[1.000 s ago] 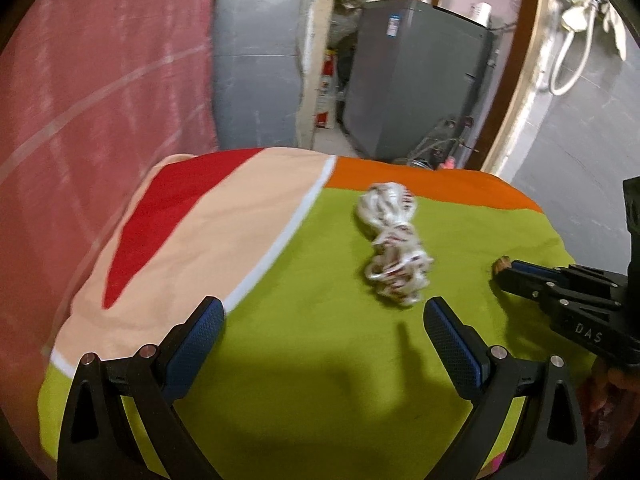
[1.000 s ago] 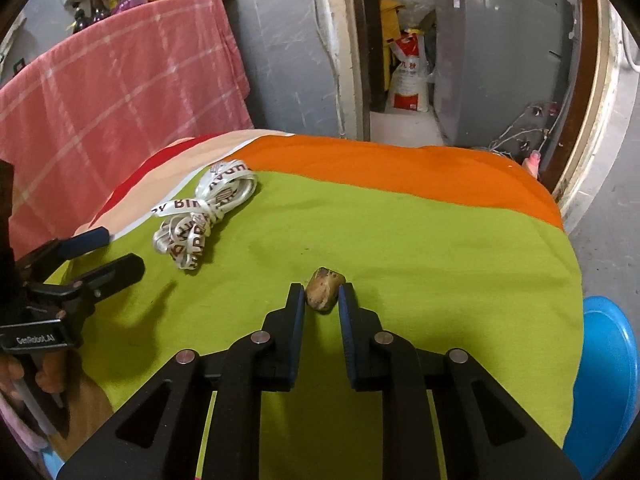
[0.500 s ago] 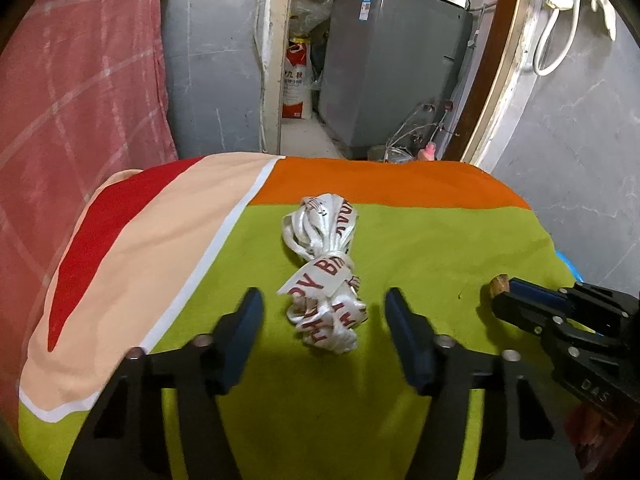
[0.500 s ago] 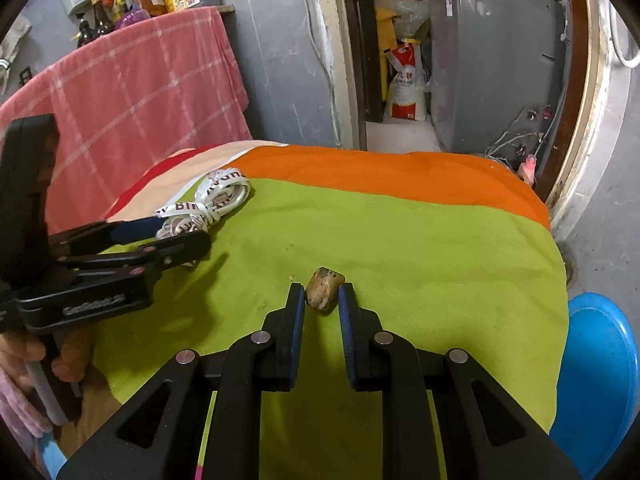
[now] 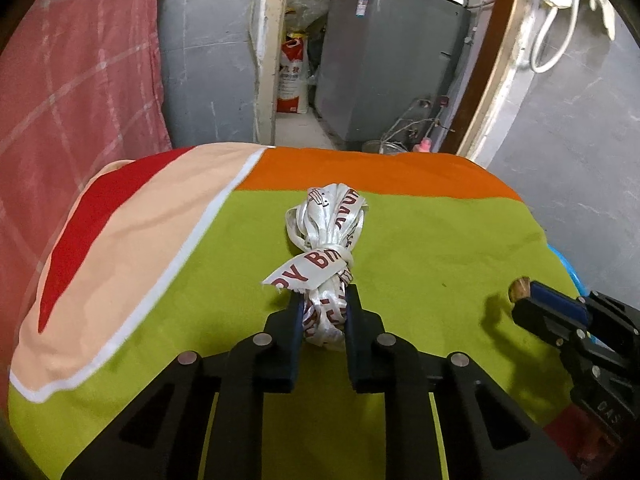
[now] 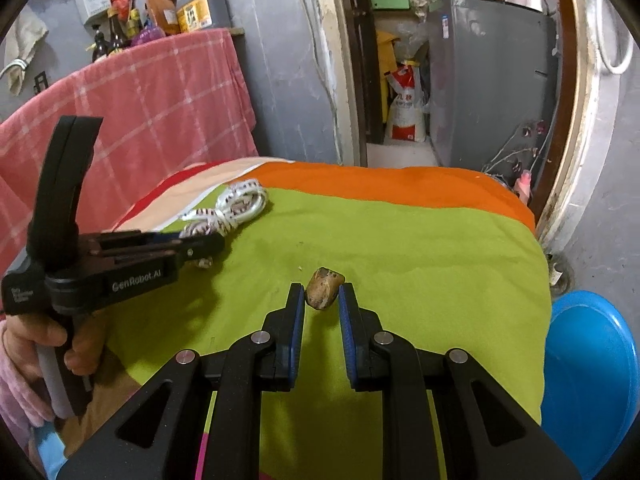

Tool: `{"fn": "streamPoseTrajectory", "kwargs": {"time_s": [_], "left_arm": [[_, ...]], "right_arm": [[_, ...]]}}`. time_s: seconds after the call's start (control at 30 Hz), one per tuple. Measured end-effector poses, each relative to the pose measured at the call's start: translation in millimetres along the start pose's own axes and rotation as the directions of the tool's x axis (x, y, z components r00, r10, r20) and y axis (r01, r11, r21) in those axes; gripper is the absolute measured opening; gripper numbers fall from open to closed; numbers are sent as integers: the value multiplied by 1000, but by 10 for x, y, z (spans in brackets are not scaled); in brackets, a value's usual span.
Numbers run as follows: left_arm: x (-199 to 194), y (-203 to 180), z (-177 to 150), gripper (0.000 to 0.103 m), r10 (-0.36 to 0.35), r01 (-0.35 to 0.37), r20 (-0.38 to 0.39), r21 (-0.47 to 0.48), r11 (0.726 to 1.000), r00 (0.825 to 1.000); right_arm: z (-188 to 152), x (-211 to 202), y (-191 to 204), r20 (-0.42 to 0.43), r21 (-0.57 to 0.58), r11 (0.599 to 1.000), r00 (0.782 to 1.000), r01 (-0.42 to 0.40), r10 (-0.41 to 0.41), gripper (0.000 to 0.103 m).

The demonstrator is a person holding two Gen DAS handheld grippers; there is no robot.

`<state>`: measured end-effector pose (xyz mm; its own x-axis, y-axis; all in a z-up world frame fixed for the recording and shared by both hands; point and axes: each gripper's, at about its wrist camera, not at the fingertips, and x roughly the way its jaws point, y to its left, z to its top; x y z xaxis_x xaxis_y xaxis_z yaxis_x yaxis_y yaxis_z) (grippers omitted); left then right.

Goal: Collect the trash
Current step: 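Grasp the white printed ribbon with the left gripper while the right grasps the brown scrap, then carry the ribbon and scrap over the blue bucket and open both grippers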

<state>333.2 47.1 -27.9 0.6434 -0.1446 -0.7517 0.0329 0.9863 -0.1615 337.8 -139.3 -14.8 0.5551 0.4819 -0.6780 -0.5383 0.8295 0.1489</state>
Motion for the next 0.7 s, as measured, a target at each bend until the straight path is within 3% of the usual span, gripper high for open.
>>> {"fn": "streamPoseTrajectory", "kwargs": {"time_s": [0.2,0.37,0.57,0.7], "left_arm": [[-162,-207,-115,14,-60,60,39,4,998,997],[-326,-433,-160,14,-118,116,107,32,993,987],[-491,-798,-173,14,-176,161,205,84,983,963],[-583,-1058,-161,14,-205,179,260,121,976,943]], "right_arm": [[-138,-227,-72,83,32,999,996,17,-20,15],[-238,-512,-133,184,47,997,980,68,-76,15],[-338,-898,-243,311,60,985,935,160,-171,15],[-421,-1153,-347,381,83,971,894,223,-237,15]]}}
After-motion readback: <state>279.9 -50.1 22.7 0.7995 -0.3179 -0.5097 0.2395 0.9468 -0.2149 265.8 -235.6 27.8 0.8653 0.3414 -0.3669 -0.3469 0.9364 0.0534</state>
